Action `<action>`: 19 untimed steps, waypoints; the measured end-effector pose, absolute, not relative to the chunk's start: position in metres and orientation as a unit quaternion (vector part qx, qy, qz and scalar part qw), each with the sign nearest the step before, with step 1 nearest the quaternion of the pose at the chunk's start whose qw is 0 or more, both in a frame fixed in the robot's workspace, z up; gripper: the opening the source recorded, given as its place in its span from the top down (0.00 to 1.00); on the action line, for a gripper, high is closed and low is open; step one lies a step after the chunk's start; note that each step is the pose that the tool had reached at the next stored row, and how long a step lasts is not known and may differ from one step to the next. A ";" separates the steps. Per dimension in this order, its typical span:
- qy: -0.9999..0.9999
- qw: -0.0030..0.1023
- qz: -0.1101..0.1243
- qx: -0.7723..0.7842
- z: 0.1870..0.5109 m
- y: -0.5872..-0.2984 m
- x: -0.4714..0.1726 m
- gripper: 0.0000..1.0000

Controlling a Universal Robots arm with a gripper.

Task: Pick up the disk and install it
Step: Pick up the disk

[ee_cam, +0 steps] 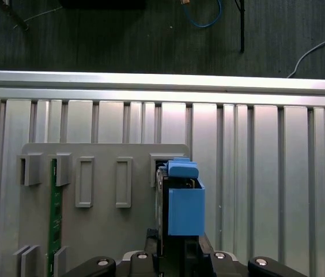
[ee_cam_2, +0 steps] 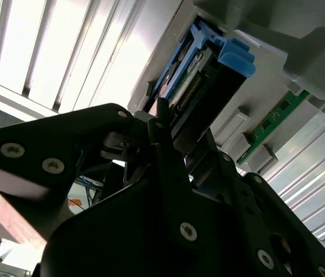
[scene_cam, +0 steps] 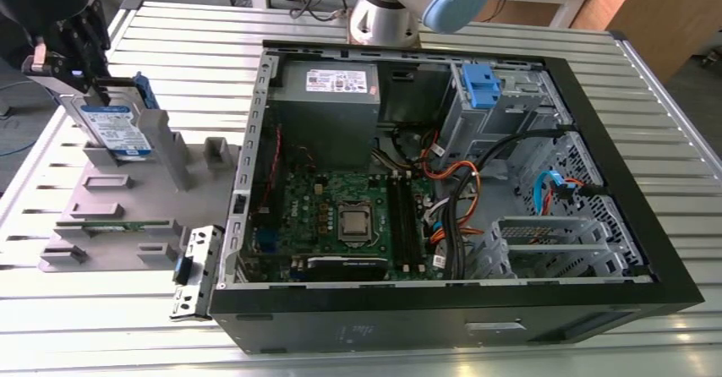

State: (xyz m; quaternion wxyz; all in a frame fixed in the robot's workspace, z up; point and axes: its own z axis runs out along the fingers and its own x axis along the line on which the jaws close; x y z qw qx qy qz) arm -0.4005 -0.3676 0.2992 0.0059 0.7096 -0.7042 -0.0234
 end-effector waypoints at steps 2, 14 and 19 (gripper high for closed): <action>-0.704 0.006 -0.023 0.710 0.299 -0.368 -0.400 0.65; -0.704 0.006 -0.023 0.709 0.301 -0.368 -0.400 0.65; -0.704 0.006 -0.023 0.709 0.312 -0.368 -0.401 0.65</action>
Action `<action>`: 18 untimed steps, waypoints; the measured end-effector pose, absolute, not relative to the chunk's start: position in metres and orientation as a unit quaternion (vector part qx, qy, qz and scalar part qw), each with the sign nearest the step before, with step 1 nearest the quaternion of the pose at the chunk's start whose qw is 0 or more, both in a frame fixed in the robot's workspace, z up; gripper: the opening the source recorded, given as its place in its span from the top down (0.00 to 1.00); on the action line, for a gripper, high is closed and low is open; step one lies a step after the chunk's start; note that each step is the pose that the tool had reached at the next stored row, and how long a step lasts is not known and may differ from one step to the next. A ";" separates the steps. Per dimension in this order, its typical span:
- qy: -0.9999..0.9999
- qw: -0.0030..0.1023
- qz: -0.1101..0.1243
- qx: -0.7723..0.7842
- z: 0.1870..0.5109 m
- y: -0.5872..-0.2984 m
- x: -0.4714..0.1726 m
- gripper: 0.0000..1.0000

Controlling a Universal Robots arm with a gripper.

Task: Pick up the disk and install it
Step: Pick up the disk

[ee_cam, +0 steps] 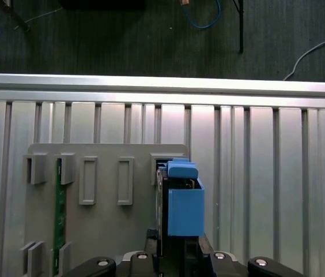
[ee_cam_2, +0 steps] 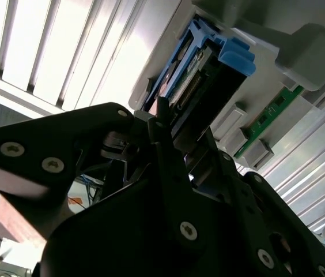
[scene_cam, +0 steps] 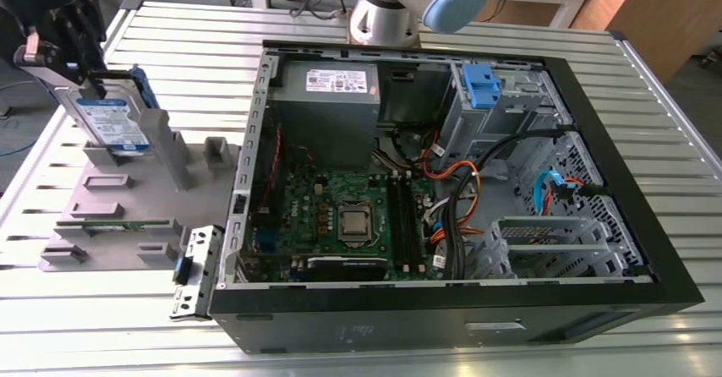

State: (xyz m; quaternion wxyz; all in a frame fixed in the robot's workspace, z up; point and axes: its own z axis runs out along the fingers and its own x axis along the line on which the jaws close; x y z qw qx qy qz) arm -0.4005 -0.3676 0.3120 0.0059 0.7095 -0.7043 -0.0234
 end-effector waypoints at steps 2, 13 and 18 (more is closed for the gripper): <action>-0.704 0.006 -0.023 0.709 0.317 -0.368 -0.401 0.65; -0.704 0.006 -0.023 0.709 0.348 -0.368 -0.401 0.65; -0.704 0.006 -0.023 0.709 0.362 -0.368 -0.401 0.65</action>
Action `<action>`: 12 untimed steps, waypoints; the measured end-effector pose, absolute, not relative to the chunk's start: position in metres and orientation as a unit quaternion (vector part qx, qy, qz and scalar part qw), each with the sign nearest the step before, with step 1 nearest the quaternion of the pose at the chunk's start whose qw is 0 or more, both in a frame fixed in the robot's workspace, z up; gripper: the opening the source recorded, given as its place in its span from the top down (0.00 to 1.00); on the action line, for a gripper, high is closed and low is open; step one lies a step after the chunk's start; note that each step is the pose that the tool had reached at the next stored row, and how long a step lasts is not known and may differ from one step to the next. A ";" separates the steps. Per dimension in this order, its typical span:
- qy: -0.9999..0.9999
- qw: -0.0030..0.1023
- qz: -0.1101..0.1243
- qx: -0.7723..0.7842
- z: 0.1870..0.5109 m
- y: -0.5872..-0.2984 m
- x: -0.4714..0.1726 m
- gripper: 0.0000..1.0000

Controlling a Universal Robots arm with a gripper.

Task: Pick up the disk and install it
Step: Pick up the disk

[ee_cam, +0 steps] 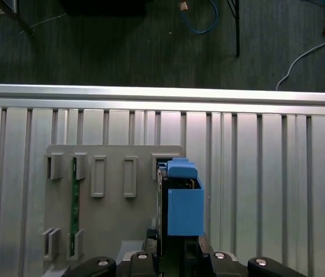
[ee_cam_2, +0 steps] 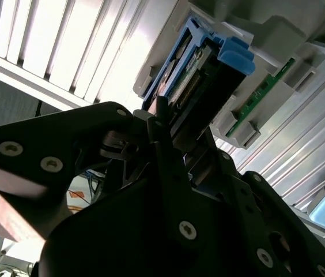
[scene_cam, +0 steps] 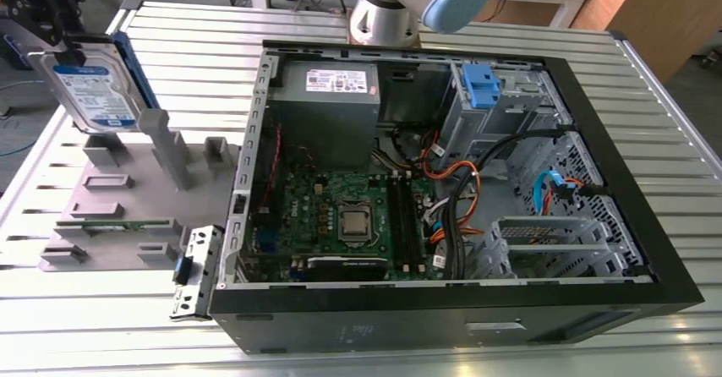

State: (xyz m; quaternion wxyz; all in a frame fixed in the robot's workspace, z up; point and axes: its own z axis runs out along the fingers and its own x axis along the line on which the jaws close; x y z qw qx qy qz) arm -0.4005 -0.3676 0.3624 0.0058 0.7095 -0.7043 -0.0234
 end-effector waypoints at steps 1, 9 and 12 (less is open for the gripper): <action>-0.704 0.006 -0.023 0.709 0.366 -0.368 -0.401 0.65; -0.704 0.006 -0.023 0.709 0.370 -0.368 -0.401 0.65; -0.704 0.006 -0.023 0.709 0.371 -0.368 -0.401 0.65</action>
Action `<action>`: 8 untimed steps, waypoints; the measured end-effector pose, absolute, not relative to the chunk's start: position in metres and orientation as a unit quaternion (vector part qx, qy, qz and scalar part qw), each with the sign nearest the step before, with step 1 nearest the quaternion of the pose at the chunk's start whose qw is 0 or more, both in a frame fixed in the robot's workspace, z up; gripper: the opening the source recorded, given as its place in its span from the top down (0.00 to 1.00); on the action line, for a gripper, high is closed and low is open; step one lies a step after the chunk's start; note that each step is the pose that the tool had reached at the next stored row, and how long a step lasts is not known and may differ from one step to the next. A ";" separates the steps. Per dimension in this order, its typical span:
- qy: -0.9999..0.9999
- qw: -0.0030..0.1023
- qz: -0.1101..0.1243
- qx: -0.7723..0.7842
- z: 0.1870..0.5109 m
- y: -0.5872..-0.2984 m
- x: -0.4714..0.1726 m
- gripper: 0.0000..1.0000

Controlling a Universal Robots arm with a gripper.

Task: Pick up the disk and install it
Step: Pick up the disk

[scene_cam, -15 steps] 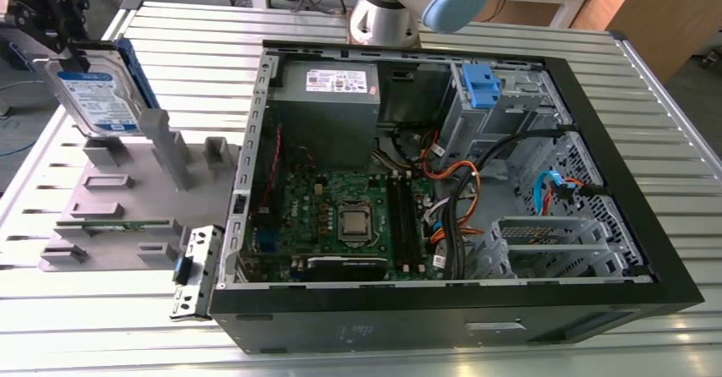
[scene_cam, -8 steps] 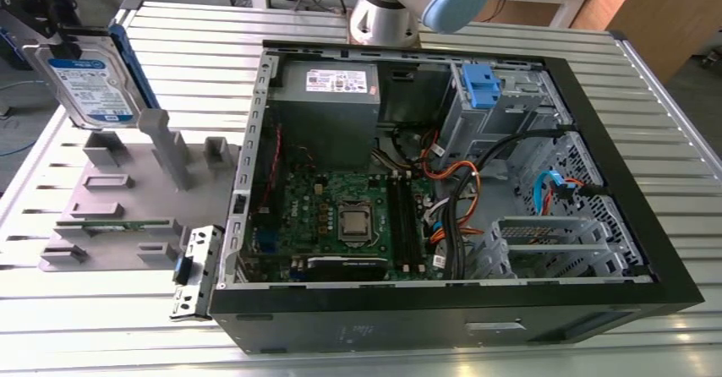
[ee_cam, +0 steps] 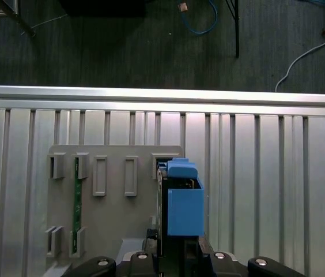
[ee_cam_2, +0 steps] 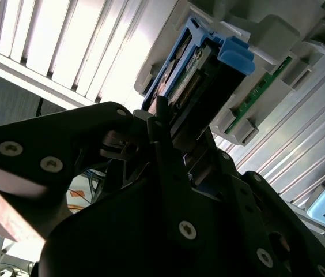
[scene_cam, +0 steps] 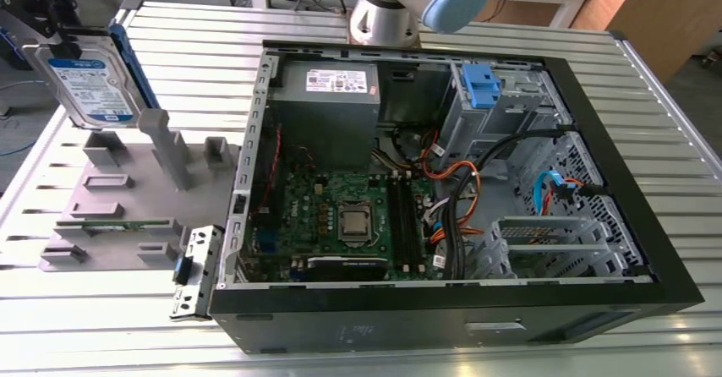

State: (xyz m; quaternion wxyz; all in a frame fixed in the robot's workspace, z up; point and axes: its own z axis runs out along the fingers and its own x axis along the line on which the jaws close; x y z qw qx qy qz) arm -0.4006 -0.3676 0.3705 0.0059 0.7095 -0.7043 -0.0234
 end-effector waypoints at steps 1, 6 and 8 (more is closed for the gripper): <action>-0.704 0.006 -0.023 0.709 0.371 -0.368 -0.401 0.65; -0.704 0.006 -0.023 0.709 0.371 -0.368 -0.401 0.65; -0.704 0.006 -0.023 0.709 0.371 -0.368 -0.401 0.65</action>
